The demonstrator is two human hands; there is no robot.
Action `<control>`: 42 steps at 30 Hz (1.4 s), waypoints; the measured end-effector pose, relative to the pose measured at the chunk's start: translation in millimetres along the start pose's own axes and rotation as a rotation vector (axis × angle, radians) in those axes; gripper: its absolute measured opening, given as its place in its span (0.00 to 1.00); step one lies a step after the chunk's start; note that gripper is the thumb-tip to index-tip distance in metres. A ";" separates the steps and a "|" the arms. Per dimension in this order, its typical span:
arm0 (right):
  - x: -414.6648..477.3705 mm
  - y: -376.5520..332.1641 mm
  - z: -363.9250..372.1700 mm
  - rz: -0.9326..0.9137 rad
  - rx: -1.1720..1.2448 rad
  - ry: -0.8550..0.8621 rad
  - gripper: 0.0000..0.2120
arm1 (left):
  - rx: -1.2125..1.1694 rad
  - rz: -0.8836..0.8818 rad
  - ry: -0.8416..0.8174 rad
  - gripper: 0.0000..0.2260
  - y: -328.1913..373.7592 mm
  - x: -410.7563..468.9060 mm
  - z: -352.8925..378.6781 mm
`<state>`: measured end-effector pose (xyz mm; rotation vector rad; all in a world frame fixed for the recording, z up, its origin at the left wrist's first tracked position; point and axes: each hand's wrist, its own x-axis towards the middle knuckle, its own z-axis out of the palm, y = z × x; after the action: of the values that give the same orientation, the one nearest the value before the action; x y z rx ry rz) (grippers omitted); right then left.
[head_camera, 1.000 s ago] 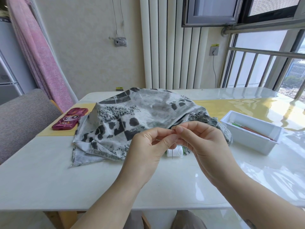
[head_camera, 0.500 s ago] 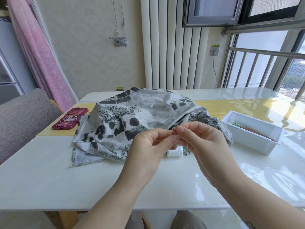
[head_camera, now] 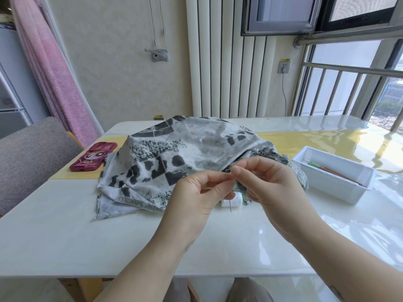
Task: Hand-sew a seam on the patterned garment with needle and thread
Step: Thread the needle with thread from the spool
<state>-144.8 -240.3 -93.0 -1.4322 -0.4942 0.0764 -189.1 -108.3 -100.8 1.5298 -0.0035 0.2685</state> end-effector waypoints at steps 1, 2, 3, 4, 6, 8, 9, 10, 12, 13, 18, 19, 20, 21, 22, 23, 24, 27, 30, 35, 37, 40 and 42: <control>0.7 -2.0 0.0 -0.009 -0.032 -0.015 0.04 | 0.023 0.012 0.001 0.09 0.6 -0.3 0.5; 1.6 -3.0 -0.6 -0.014 -0.055 -0.025 0.04 | 0.043 0.022 0.001 0.09 1.0 -0.4 0.9; 2.5 -3.4 -1.3 -0.011 -0.070 -0.031 0.04 | 0.063 0.031 0.002 0.10 1.5 -0.4 1.4; 3.6 -2.7 -2.2 -0.005 -0.084 -0.035 0.04 | 0.077 0.040 0.003 0.10 1.8 -0.2 1.8; 5.2 -2.2 -3.5 0.011 -0.116 -0.051 0.04 | 0.088 0.050 0.007 0.10 1.7 0.0 1.9; 6.5 -2.0 -4.8 0.020 -0.147 -0.080 0.04 | 0.094 0.054 0.005 0.10 2.2 0.1 2.0; 7.2 -2.5 -5.8 0.024 -0.146 -0.094 0.04 | 0.090 0.052 0.002 0.10 2.3 0.3 1.9; 8.2 -3.2 -7.0 0.026 -0.133 -0.103 0.03 | 0.078 0.047 0.001 0.10 1.6 0.7 1.6; 9.6 -5.6 -9.2 0.030 -0.112 -0.111 0.03 | 0.046 0.029 0.007 0.10 0.0 1.3 0.0; 10.3 -6.4 -10.1 0.037 -0.104 -0.113 0.04 | 0.035 0.019 0.005 0.09 -0.3 1.5 -0.9; 9.5 -6.1 -8.6 0.064 0.041 -0.084 0.08 | -0.064 -0.036 -0.019 0.05 0.5 0.9 0.2; 9.0 -5.1 -8.2 0.063 0.082 -0.066 0.10 | -0.100 -0.042 -0.022 0.05 1.1 0.6 0.7; 8.0 -3.9 -7.4 0.057 0.119 -0.054 0.10 | -0.127 -0.045 -0.026 0.05 1.3 0.3 1.2; 6.7 -3.3 -5.8 0.047 0.146 -0.044 0.10 | -0.148 -0.049 -0.027 0.05 1.7 0.2 1.4; 5.3 -2.9 -3.7 0.032 0.163 -0.030 0.09 | -0.167 -0.053 -0.026 0.06 1.9 0.4 1.5; 4.2 -2.3 -1.5 0.022 0.173 -0.011 0.07 | -0.183 -0.056 -0.023 0.05 2.2 0.7 1.7; 3.0 -1.5 0.6 0.015 0.178 0.006 0.06 | -0.193 -0.057 -0.021 0.05 2.1 1.0 2.0; 1.5 0.2 4.7 0.007 0.173 0.046 0.03 | -0.216 -0.059 -0.013 0.05 2.0 1.8 1.8; 1.0 1.0 6.8 -0.015 0.125 0.070 0.07 | -0.196 -0.052 -0.005 0.06 1.4 1.9 1.0; -0.4 -0.2 8.2 -0.034 0.071 0.075 0.10 | -0.193 -0.034 -0.001 0.06 1.4 1.0 1.2; -1.0 -0.5 8.5 -0.043 0.051 0.083 0.09 | -0.188 -0.021 0.001 0.06 1.1 0.7 1.6; -1.7 -1.1 8.7 -0.054 0.027 0.101 0.08 | -0.177 -0.009 0.006 0.05 0.7 0.9 1.8; -1.9 -1.8 8.7 -0.052 0.019 0.108 0.07 | -0.161 -0.003 0.010 0.05 -0.5 1.2 1.6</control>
<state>-150.2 -233.2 -91.4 -1.3963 -0.4403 -0.0385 -187.6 -109.6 -101.0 1.3682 -0.0142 0.2673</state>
